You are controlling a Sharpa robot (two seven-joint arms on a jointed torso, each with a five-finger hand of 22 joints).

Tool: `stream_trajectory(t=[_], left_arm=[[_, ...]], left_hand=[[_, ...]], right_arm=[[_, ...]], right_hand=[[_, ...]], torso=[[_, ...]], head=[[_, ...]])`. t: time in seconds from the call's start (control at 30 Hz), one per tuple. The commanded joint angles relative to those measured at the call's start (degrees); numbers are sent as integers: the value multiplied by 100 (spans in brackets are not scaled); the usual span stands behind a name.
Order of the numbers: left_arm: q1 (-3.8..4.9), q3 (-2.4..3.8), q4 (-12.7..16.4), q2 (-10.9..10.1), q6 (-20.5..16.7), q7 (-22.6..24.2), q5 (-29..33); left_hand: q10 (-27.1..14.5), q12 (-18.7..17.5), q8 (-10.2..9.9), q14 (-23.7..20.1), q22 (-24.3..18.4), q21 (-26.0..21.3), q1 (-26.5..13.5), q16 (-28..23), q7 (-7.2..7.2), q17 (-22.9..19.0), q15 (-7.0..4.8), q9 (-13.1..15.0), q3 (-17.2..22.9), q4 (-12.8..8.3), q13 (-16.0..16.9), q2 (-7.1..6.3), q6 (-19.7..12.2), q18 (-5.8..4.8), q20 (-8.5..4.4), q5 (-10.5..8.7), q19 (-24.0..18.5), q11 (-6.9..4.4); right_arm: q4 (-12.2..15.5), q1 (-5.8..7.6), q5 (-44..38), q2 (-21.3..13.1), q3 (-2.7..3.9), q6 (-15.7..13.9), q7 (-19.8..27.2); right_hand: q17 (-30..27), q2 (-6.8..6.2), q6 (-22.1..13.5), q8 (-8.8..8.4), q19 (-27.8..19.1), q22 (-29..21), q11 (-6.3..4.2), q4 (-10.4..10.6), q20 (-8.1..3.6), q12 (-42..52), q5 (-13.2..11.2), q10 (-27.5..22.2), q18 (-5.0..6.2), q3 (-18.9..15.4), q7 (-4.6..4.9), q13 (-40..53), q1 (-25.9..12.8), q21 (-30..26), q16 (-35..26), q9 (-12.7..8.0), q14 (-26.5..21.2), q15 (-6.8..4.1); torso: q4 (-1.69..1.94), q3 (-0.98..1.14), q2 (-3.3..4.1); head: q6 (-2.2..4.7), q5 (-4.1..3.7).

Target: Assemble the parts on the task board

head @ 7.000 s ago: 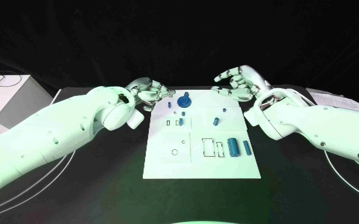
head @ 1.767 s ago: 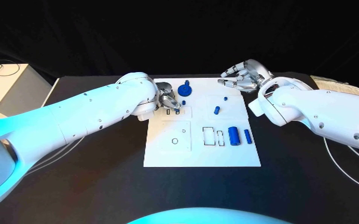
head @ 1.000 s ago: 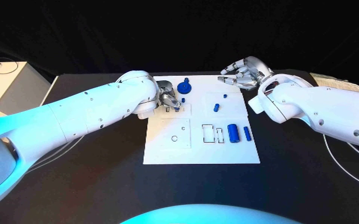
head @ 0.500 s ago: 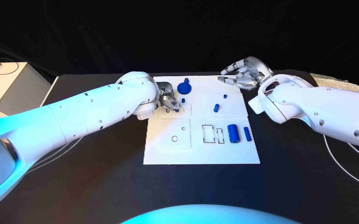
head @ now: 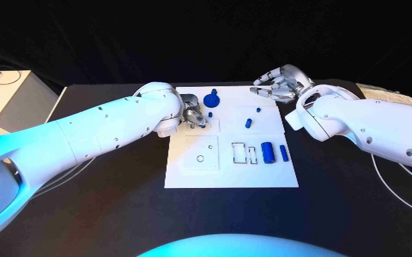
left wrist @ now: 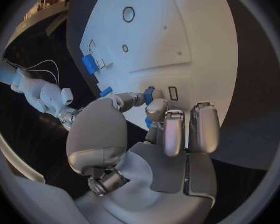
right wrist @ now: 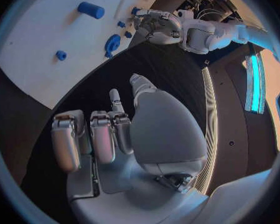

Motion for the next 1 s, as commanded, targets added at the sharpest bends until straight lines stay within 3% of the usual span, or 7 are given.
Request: stream_trajectory(t=[0.03, 0.63, 1.0], left_arm=[[-21, -15, 9, 18, 44, 5, -64], [-29, -33, 60, 17, 142, -8, -17], [-45, -40, -44, 84, 0, -2, 27]], left_hand=[[0, -37, 15, 562, 16, 22, -10, 14, -137, 1328, -43, 2, 1100, -1125, -5, 68, 119, -81, -5, 16, 19, -18], [31, -22, 27, 560, 15, 17, -82, 9, -147, 1320, -47, 29, 978, -1070, 15, 58, 104, -83, -12, -31, 18, -22], [39, -15, -30, 552, -8, -29, -355, -8, -225, 1291, -83, 35, 131, -556, 3, 73, 128, -82, -26, -123, 14, -70]], right_arm=[[11, -3, -53, -2, 1, 81, 74], [16, -10, -52, 1, 1, 87, 75], [21, -16, -51, 0, 1, 77, 78]], right_hand=[[1358, 7, -26, 36, 587, 1489, -29, -2, -35, -7, 8, 577, -75, 20, 5, 1491, -57, -3, -17, 6, 564, -43], [1358, 7, -26, 36, 587, 1489, -29, -2, -35, -7, 8, 577, -75, 20, 5, 1491, -57, -3, -17, 6, 564, -43], [1358, 7, -26, 36, 587, 1489, -29, -2, -35, -7, 8, 577, -75, 20, 5, 1491, -57, -3, -17, 6, 564, -43]], torso=[[2, 2, -3], [7, 4, -7], [4, 8, -3]], head=[[-3, -10], [-18, -3], [2, 2]])
